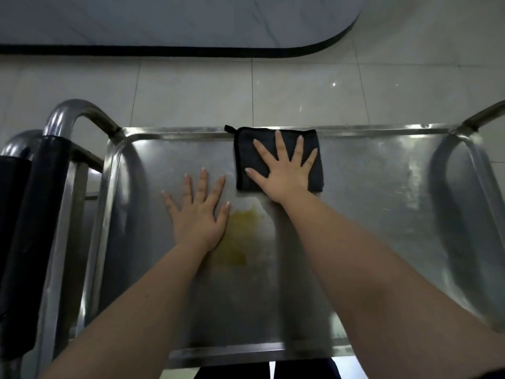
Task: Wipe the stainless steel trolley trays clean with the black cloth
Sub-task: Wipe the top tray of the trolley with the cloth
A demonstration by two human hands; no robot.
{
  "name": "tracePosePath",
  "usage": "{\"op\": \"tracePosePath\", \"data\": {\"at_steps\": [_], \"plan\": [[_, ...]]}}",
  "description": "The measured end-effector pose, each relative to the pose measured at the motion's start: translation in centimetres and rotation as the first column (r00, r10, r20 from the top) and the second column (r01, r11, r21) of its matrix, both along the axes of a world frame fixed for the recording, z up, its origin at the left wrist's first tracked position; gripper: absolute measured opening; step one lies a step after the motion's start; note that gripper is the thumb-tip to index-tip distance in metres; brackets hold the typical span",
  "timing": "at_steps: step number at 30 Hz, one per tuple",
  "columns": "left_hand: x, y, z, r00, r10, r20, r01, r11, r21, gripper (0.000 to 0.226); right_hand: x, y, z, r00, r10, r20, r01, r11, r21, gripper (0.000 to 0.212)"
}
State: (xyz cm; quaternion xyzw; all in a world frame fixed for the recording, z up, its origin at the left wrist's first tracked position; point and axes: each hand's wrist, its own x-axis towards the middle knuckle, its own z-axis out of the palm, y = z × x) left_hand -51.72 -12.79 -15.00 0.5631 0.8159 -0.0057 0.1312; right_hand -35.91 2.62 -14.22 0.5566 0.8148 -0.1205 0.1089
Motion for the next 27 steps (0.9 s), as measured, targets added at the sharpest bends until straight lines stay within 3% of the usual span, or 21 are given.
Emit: {"op": "tracePosePath", "data": {"at_steps": [2, 6, 9, 11, 15, 17, 21, 25, 27], "plan": [[-0.1, 0.0, 0.2, 1.0, -0.007, 0.014, 0.007, 1.0, 0.002, 0.059, 3.5, 0.9, 0.2, 0.999, -0.034, 0.009, 0.034, 0.999, 0.004, 0.08], [0.1, 0.0, 0.1, 1.0, -0.015, 0.011, 0.015, 1.0, -0.001, 0.059, 12.9, 3.3, 0.6, 0.958, -0.283, 0.036, 0.284, 0.959, -0.021, 0.079], [0.3, 0.0, 0.1, 1.0, -0.018, 0.016, 0.018, 1.0, -0.004, 0.059, 13.6, 3.2, 0.8, 0.933, -0.354, 0.064, 0.357, 0.934, -0.032, 0.081], [0.3, 0.0, 0.2, 1.0, -0.013, 0.009, 0.013, 1.0, -0.003, 0.059, 9.7, 2.1, 0.5, 0.957, -0.282, 0.064, 0.282, 0.959, 0.004, 0.079], [0.2, 0.1, 0.4, 1.0, 0.006, -0.012, -0.007, 1.0, -0.017, 0.058, 0.9, -1.5, 0.2, 0.995, 0.098, 0.019, -0.098, 0.995, 0.009, 0.076], [0.3, 0.0, 0.4, 1.0, 0.014, -0.017, -0.014, 1.0, -0.016, 0.059, 0.3, -1.7, 0.3, 0.989, 0.149, 0.01, -0.149, 0.989, 0.0, 0.074], [0.4, -0.1, 0.3, 1.0, 0.007, -0.009, -0.007, 1.0, -0.015, 0.06, 7.4, 2.1, 0.2, 0.996, -0.082, 0.036, 0.082, 0.997, 0.015, 0.076], [0.5, 0.0, 0.2, 1.0, 0.003, -0.017, -0.003, 1.0, -0.011, 0.059, 16.5, 4.5, 1.1, 0.922, -0.381, 0.065, 0.383, 0.924, -0.014, 0.08], [0.5, 0.1, 0.3, 1.0, 0.0, -0.017, 0.0, 1.0, -0.014, 0.059, 16.5, 4.3, 1.3, 0.893, -0.446, 0.066, 0.448, 0.894, -0.021, 0.085]]}}
